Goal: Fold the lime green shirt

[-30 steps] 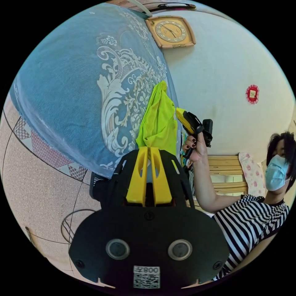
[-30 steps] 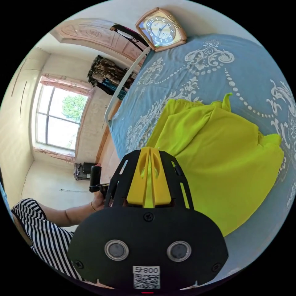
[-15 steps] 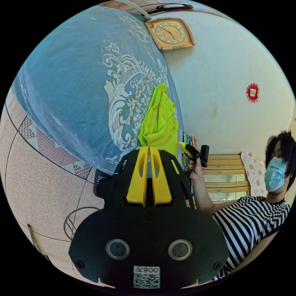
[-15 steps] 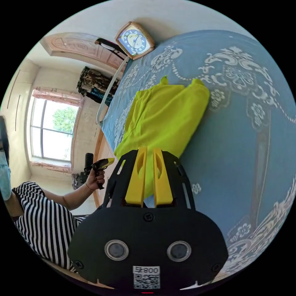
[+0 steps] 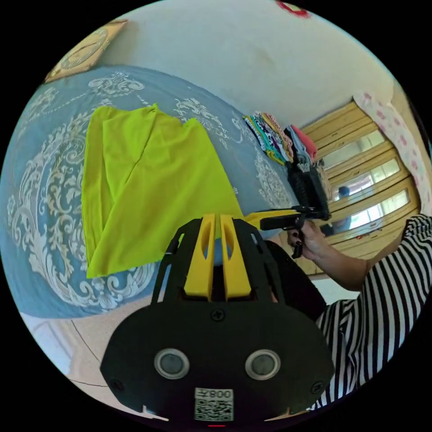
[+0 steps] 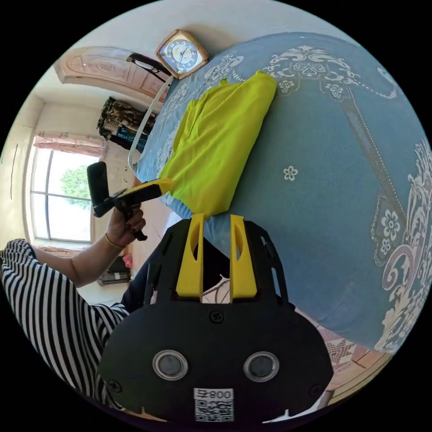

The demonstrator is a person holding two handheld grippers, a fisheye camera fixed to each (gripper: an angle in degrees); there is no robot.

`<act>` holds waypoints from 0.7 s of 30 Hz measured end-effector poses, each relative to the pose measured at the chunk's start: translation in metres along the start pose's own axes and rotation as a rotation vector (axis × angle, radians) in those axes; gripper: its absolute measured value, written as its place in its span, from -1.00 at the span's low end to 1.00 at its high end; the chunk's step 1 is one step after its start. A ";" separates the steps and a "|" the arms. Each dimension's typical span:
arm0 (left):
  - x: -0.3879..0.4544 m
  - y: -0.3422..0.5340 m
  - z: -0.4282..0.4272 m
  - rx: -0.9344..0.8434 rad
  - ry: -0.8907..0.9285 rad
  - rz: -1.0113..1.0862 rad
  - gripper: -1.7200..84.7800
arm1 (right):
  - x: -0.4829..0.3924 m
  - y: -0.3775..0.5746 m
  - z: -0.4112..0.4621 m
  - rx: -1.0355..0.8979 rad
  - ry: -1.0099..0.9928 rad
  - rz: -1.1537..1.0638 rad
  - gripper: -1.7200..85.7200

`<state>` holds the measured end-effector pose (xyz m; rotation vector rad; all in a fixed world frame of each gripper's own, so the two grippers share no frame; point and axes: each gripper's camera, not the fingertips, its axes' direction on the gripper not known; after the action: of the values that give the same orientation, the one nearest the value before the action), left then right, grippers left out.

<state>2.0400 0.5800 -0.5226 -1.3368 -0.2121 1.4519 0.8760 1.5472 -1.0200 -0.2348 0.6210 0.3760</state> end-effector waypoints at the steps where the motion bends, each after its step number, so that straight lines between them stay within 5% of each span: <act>1: 0.003 -0.003 0.013 -0.028 -0.045 0.015 -0.94 | -0.006 0.009 0.005 0.019 0.058 -0.011 -0.74; 21: -0.019 0.034 0.119 -0.102 -0.054 -0.069 -0.95 | -0.055 0.030 0.075 0.069 0.347 -0.147 -0.92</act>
<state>1.9225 0.6120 -0.4946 -1.3600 -0.3681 1.4363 0.8618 1.5837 -0.9307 -0.2804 0.9508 0.1718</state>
